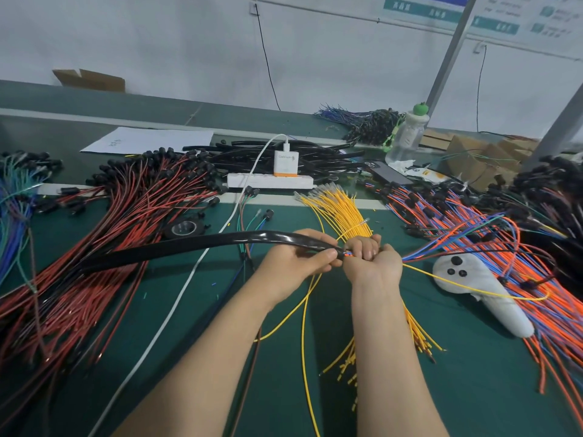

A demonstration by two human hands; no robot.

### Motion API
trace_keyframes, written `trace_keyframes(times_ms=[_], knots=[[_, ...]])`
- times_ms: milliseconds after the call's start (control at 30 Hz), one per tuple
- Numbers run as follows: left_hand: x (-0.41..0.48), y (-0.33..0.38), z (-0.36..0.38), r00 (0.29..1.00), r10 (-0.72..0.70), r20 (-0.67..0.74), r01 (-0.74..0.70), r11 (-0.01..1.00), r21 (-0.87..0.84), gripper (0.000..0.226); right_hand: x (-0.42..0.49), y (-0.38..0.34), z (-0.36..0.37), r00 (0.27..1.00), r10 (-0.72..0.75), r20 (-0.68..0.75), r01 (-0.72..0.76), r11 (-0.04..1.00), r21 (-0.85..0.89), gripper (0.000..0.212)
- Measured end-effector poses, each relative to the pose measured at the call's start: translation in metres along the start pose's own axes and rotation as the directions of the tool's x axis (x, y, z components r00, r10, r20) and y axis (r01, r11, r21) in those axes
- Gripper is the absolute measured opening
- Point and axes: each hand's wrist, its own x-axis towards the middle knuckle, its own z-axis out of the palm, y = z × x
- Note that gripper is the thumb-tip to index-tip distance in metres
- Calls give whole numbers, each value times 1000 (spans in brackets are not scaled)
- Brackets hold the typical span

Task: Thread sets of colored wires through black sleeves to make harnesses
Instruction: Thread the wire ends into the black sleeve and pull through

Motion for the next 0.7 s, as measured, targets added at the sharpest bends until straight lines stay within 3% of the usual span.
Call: trace_keyframes(times_ms=[167,300,700], knots=[[1,-2,3,995,66,-79,-61,996,65,8,-2,8,0,999,6,44,-6,1000,11,40],[3,-4,4,987,54,-151,-52,998,18,7,-3,13,0,997,-3,74,1,1000,15,41],[2,-3,0,998,-6,-69,10,998,60,8,0,4,0,999,16,39,-14,998,-66,40]])
